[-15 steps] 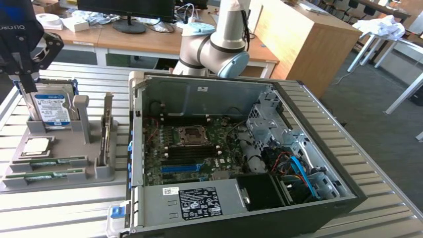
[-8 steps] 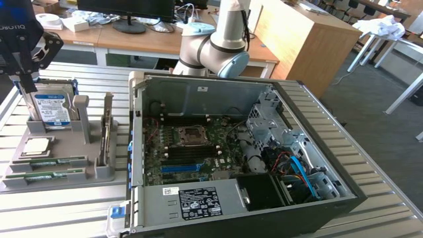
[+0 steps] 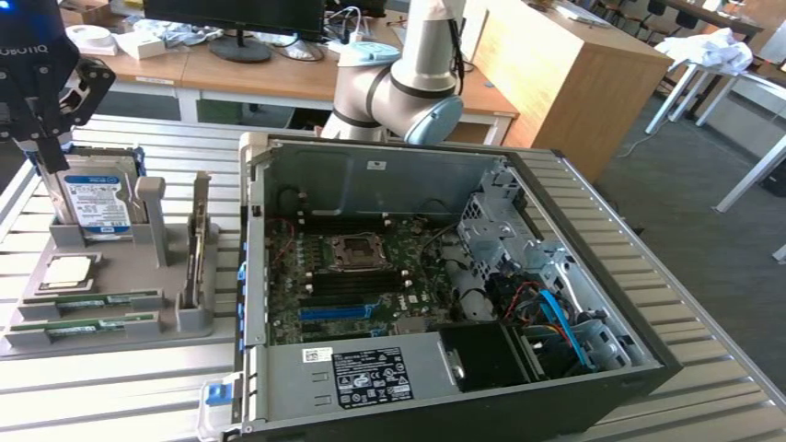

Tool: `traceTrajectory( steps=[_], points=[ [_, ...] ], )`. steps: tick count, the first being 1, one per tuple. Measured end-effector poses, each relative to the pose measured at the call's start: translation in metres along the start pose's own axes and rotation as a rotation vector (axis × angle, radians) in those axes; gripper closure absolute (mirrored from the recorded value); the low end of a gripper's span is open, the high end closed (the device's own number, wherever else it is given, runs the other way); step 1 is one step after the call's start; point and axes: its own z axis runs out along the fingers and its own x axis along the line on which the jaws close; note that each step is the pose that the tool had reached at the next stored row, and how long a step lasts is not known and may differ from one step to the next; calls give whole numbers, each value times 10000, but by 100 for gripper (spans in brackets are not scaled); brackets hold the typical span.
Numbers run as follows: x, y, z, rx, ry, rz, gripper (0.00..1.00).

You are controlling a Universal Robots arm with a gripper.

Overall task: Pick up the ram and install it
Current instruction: 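Pick up the ram and move it above insertion slot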

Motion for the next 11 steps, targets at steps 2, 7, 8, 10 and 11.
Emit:
traceTrajectory(
  steps=[2, 7, 8, 10, 11],
  points=[
    [0, 0, 0, -4, 13, -303, 90],
    [0, 0, 0, -13, 49, -1079, 90],
    [0, 0, 0, -15, 55, -1232, 90],
    [0, 0, 0, -18, 69, -1528, 90],
    [0, 0, 0, -20, 76, -1678, 90]
  ],
)
